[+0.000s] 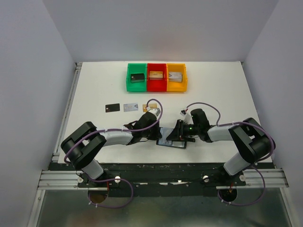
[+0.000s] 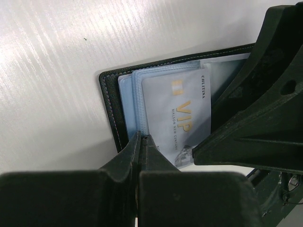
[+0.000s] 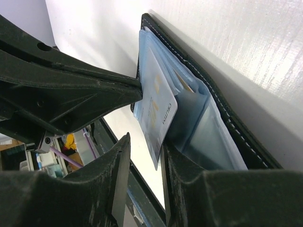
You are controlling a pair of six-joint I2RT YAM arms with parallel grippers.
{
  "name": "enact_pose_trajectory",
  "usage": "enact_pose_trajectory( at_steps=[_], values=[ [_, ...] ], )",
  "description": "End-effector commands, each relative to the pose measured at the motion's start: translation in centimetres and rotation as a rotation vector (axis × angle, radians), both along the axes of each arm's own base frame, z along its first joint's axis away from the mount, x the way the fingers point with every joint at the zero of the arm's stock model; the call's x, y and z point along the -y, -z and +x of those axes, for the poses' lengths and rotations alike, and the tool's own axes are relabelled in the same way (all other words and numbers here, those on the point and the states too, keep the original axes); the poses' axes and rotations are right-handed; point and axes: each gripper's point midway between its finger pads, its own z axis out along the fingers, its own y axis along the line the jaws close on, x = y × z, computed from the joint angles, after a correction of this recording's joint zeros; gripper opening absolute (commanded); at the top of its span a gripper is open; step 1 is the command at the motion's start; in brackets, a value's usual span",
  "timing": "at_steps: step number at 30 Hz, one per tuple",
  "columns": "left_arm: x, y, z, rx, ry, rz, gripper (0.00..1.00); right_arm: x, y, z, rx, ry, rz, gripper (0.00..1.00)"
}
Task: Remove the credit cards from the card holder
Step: Remove the credit card from the card holder.
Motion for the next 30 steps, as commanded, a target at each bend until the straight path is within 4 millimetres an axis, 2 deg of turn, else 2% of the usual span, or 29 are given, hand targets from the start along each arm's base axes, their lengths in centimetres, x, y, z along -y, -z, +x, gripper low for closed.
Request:
enact_pose_trajectory(
  at_steps=[1,16,30],
  values=[
    [-1.4,3.6,-2.6,-0.101,0.029,0.083,0.0,-0.9,-0.8,0.6,0.035,-0.021,0.04,0.39],
    [-3.1,4.2,-2.4,-0.118,-0.037,0.119,0.0,-0.1,-2.3,0.4,0.089,-0.013,0.008,0.35],
    [-3.7,4.4,-2.7,-0.122,-0.049,0.118,0.0,0.6,-2.8,0.2,0.109,-0.006,-0.033,0.32]
  ],
)
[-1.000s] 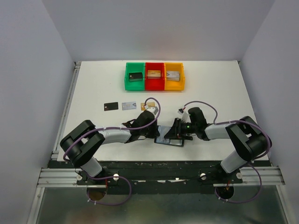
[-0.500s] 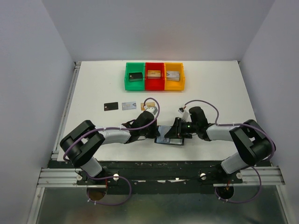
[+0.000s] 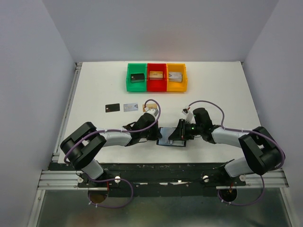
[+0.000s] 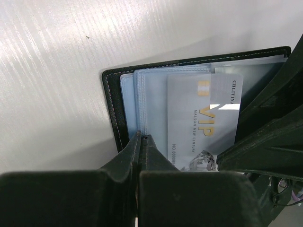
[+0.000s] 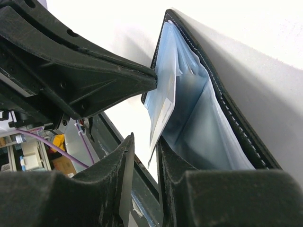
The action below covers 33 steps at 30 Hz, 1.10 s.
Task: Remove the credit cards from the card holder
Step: Remove the credit card from the card holder.
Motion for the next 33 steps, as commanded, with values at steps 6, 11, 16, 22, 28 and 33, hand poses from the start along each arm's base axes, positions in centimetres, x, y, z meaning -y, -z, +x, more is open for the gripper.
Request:
enact_pose_trajectory(
  at_steps=[6,11,16,22,28,33],
  values=[
    [-3.62,4.29,-2.82,-0.116,-0.01,0.152,0.0,-0.05,-0.98,0.42,0.044,-0.003,-0.012,0.31],
    [-3.71,4.32,-2.87,-0.115,-0.011,0.153,0.0,0.03,-0.98,0.45,0.045,0.0,-0.018,0.29],
    [-3.71,4.35,-2.98,-0.118,-0.01,0.154,0.0,0.2,-0.82,0.4,0.044,0.004,-0.029,0.22],
    [-3.85,4.37,-2.94,-0.117,-0.01,0.161,0.0,0.4,-0.76,0.38,0.042,0.011,-0.042,0.18],
    [-3.96,4.3,-2.93,-0.114,-0.012,0.164,0.0,0.59,-0.75,0.21,0.037,0.013,-0.052,0.1],
    [-4.14,4.2,-2.91,-0.111,-0.015,0.166,0.0,0.84,-0.86,0.09,0.032,0.016,-0.065,0.0]
  ],
)
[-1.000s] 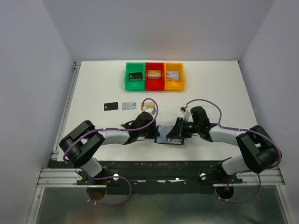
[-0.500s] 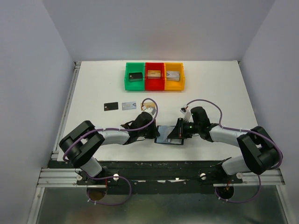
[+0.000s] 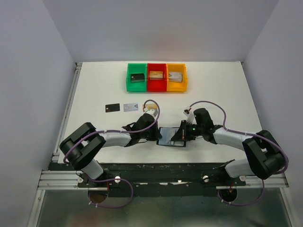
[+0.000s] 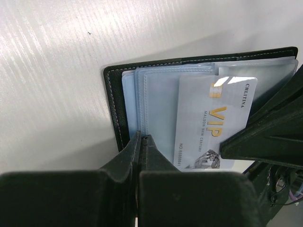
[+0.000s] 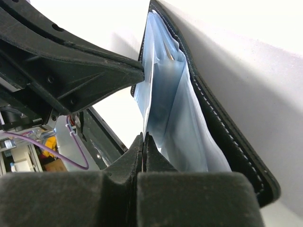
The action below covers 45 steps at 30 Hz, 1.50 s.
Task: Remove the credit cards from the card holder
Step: Remove the credit card from the card holder.
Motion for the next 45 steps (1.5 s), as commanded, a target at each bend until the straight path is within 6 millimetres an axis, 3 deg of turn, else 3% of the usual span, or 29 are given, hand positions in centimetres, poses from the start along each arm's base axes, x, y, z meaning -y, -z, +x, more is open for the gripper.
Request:
enact_pose_trajectory(
  at_steps=[1,12,26,29,31,33,36,38,40,41,45],
  values=[
    [-4.0,4.2,-2.7,-0.107,-0.005,0.176,0.0,0.0,-1.0,0.5,0.025,0.001,-0.016,0.01],
    [-4.3,3.9,-2.7,-0.095,-0.01,0.178,0.0,2.5,-0.7,-0.3,0.007,0.003,-0.17,0.0],
    [-3.2,1.3,-1.4,-0.045,-0.011,0.139,0.0,4.3,-4.2,-0.2,0.1,0.015,-0.253,0.0],
    [-2.4,-1.5,-0.5,0.005,-0.016,0.091,0.0,4.1,-6.3,-0.1,0.171,-0.002,-0.226,0.0],
    [-1.7,-4.9,0.4,0.069,-0.019,0.041,0.0,3.8,-8.4,-0.2,0.237,-0.032,-0.185,0.0],
    [-2.0,-8.1,0.9,0.112,-0.015,0.022,0.14,2.9,-10.6,-0.8,0.285,-0.11,-0.121,0.0],
    [-2.6,-14.3,1.6,0.214,-0.006,-0.072,0.51,2.0,-12.5,-2.8,0.29,-0.245,-0.066,0.0],
    [-3.6,-17.9,1.4,0.281,0.019,-0.148,0.68,1.4,-13.7,-4.4,0.307,-0.35,-0.043,0.0],
    [-4.3,-20.7,0.5,0.349,0.078,-0.225,0.8,0.6,-15.1,-6.2,0.33,-0.457,-0.019,0.0],
    [-4.5,-22.3,0.0,0.402,0.127,-0.269,0.81,0.2,-15.6,-7.3,0.332,-0.514,-0.007,0.0],
    [-4.5,-26.2,-5.3,0.517,0.418,-0.415,0.82,-0.7,-17.4,-10.9,0.325,-0.712,0.019,0.0]
  ],
)
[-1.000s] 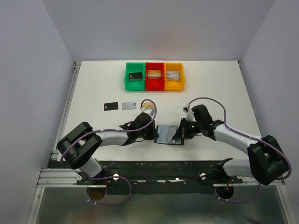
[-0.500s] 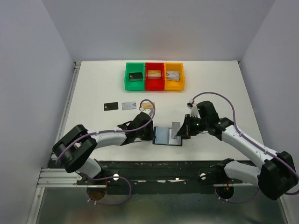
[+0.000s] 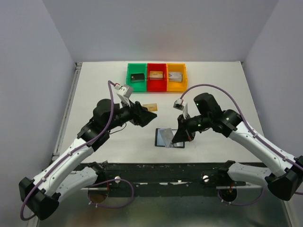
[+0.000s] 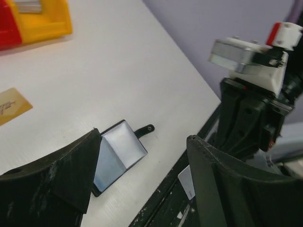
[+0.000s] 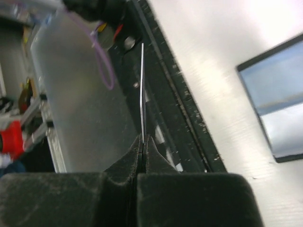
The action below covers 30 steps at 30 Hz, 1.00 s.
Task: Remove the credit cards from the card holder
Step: Remove the credit card from the card holder, then place the credit card at the center of the board.
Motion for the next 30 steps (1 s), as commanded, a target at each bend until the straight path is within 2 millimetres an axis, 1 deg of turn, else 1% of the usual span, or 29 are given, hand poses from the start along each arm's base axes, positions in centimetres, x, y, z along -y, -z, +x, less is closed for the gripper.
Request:
enact_pose_trajectory(
  at_steps=[1,3,5,9,11,13,15,19,21,28,30],
  values=[
    [0.8,-2.4,-7.4,0.159,0.42,-0.05,0.82,-0.2,-1.3,-5.5,-0.057,-0.273,-0.026,0.0],
    [0.9,-3.6,-10.0,0.201,0.545,-0.114,0.81,-0.5,-1.8,-6.8,-0.064,-0.342,-0.04,0.0],
    [0.9,-4.0,-12.0,0.199,0.654,-0.155,0.79,-0.8,-2.0,-7.3,-0.041,-0.389,-0.06,0.0],
    [0.8,-2.8,-13.4,0.143,0.741,-0.157,0.73,-1.5,-2.7,-7.7,-0.036,-0.416,-0.052,0.0],
    [0.7,-2.7,-14.2,0.139,0.777,-0.172,0.71,-1.8,-3.1,-7.6,-0.031,-0.419,-0.045,0.0],
    [0.7,-2.9,-14.6,0.152,0.784,-0.177,0.7,-2.1,-3.6,-7.7,-0.023,-0.424,-0.033,0.0],
    [0.8,-2.6,-14.8,0.149,0.796,-0.173,0.69,-2.3,-4.0,-7.7,-0.02,-0.428,-0.031,0.0],
    [1.5,-1.4,-15.2,0.114,0.823,-0.139,0.65,-2.7,-4.5,-7.7,-0.011,-0.439,-0.033,0.0],
    [1.7,-1.2,-15.5,0.112,0.835,-0.134,0.62,-2.9,-4.8,-7.6,-0.005,-0.442,-0.031,0.0],
    [2.1,-0.4,-15.5,0.104,0.853,-0.111,0.45,-3.1,-4.9,-7.6,0.004,-0.464,-0.049,0.0],
    [2.1,-0.3,-15.6,0.107,0.857,-0.114,0.36,-3.1,-4.9,-7.5,0.008,-0.464,-0.049,0.0]
  ],
)
